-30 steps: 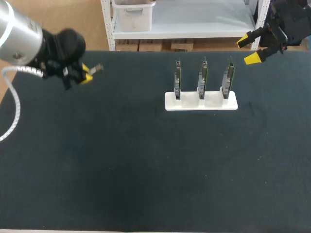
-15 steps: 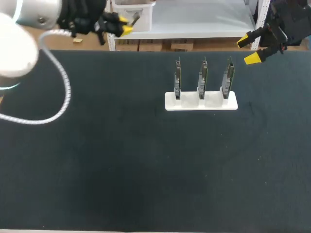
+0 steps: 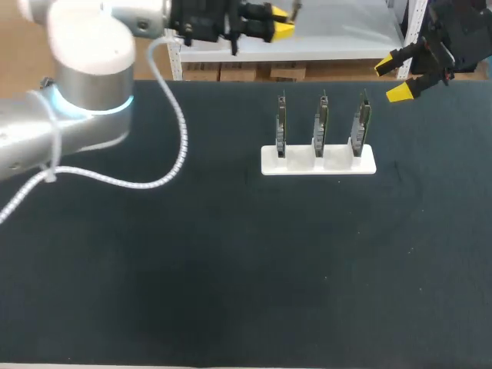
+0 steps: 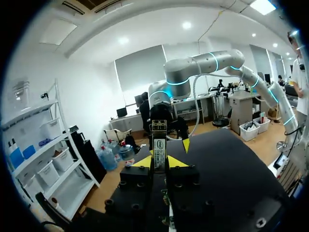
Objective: Pick up the optical module with the left hand, and insert it into the network port with the right hand.
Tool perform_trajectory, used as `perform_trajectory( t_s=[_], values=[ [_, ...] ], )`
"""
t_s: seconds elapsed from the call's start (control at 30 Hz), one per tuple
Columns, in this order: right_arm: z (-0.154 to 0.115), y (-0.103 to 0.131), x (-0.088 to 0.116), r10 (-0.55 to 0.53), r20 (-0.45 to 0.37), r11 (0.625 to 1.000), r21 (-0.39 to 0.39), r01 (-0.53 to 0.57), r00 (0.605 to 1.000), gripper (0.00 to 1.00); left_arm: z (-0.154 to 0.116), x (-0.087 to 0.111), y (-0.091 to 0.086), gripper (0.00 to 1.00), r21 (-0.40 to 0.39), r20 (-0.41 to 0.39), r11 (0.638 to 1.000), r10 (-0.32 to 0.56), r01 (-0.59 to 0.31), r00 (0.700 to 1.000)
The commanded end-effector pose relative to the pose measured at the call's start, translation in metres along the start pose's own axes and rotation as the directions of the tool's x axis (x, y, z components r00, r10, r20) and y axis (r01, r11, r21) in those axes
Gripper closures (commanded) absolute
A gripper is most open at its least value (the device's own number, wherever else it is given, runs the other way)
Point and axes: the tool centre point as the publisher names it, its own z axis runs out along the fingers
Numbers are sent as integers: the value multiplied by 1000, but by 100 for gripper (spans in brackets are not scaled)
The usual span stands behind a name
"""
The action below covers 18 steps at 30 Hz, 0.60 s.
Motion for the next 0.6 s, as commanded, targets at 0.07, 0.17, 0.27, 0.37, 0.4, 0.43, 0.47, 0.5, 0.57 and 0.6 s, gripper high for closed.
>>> perform_trajectory(
  t_s=[0.07, 0.17, 0.27, 0.37, 0.4, 0.43, 0.47, 0.5, 0.57, 0.6],
  values=[
    [0, -1, 0, 0, 1, 1000, -2, 0, 1000, 0, 71, 4, 2, 100, 170, 247, 985, -76, 35, 966],
    [0, -1, 0, 0, 1, 1000, -2, 0, 1000, 0, 82, 2, -1, 100, 186, 266, 981, -99, 50, 959],
    [0, -1, 0, 0, 1, 1000, -2, 0, 1000, 0, 91, 3, -6, 100, 200, 280, 977, -125, 69, 952],
    [0, -1, 0, 0, 1, 1000, -2, 0, 1000, 0, 99, 5, -10, 100, 206, 277, 975, -134, 77, 951],
    [0, -1, 0, 0, 1, 1000, -2, 0, 1000, 0, 101, 6, -12, 100, 207, 277, 974, -146, 89, 950],
    [0, -1, 0, 0, 1, 1000, -2, 0, 1000, 0, 103, 7, -13, 100, 208, 280, 973, -159, 102, 947],
    [0, -1, 0, 0, 1, 1000, -2, 0, 1000, 0, 106, 8, -15, 100, 206, 276, 972, -168, 113, 946],
    [0, -1, 0, 0, 1, 1000, -2, 0, 1000, 0, 108, 9, -16, 100, 201, 268, 973, -169, 117, 948],
    [0, -1, 0, 0, 1, 1000, -2, 0, 1000, 0, 111, 11, -18, 100, 186, 253, 975, -164, 118, 953],
    [0, -1, 0, 0, 1, 1000, -2, 0, 1000, 0, 111, 11, -18, 100, 182, 252, 976, -162, 118, 954]
  ],
)
